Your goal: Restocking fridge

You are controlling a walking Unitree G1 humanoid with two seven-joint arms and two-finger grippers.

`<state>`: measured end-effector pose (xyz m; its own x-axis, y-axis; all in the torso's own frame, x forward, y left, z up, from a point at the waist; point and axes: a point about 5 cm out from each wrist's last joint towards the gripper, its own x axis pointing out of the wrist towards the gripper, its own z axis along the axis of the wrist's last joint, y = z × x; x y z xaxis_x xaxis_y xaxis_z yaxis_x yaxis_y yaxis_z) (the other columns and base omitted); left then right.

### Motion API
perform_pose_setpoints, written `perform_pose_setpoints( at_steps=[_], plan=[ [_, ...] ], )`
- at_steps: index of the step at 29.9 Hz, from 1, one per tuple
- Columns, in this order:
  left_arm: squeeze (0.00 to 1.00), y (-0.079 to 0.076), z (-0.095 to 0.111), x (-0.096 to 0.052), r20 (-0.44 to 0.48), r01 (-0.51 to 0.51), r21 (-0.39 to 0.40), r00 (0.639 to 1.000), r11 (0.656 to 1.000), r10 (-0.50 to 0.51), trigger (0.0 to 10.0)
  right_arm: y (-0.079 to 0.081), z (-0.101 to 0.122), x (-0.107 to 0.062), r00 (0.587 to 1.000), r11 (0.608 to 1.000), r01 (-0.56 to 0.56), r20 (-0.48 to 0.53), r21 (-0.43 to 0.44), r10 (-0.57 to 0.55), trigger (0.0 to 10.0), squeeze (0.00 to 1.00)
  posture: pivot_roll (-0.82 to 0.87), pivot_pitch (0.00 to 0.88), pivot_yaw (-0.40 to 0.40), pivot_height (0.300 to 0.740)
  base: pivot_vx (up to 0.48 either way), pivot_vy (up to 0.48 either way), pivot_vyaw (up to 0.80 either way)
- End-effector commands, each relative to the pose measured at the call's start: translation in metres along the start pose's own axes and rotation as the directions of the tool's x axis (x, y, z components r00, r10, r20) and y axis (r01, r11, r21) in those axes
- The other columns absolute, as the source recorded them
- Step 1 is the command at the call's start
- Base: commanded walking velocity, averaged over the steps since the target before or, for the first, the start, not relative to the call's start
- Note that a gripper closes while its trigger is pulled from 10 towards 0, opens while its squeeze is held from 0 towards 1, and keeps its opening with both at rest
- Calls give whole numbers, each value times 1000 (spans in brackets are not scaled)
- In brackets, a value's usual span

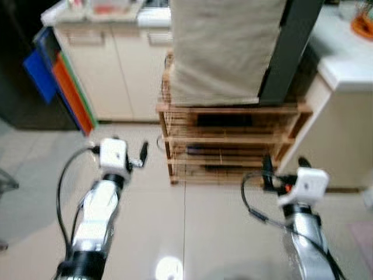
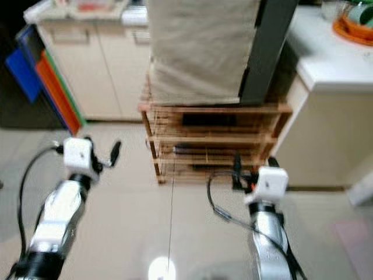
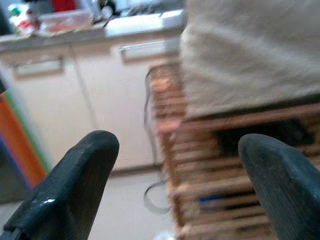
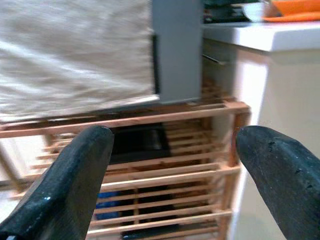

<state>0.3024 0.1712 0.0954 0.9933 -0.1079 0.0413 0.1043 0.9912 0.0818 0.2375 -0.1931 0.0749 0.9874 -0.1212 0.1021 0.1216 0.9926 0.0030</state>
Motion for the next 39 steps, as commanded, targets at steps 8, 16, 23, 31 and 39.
perform_pose_setpoints(
  at_steps=[8,16,23,31,39],
  plan=[
    [0,-10,-3,2,-16,38,-8,999,999,-39,10000,-7,-2,-1,1000,1000,24,-9,-3,-24,10000,0,-53,46,53,710,439,0,0],
    [0,-13,-3,3,-24,43,-16,999,999,-43,10000,-7,-3,0,1000,1000,22,-11,-8,-22,10000,0,-54,47,53,710,438,0,0],
    [0,-12,-10,1,-48,48,-10,998,999,-48,10000,-10,-3,1,1000,1000,25,-13,-12,-25,10000,0,-51,46,50,710,445,0,0],
    [0,-12,-23,-8,-91,42,-11,995,999,-42,10000,-10,-1,3,1000,1000,6,-13,-24,-6,10000,0,-49,50,32,710,390,30,0],
    [0,-19,-20,-7,-76,74,-14,994,997,-75,10000,-16,-1,7,1000,999,7,-20,-34,-8,10000,0,-41,44,30,710,129,0,0]
  ],
)
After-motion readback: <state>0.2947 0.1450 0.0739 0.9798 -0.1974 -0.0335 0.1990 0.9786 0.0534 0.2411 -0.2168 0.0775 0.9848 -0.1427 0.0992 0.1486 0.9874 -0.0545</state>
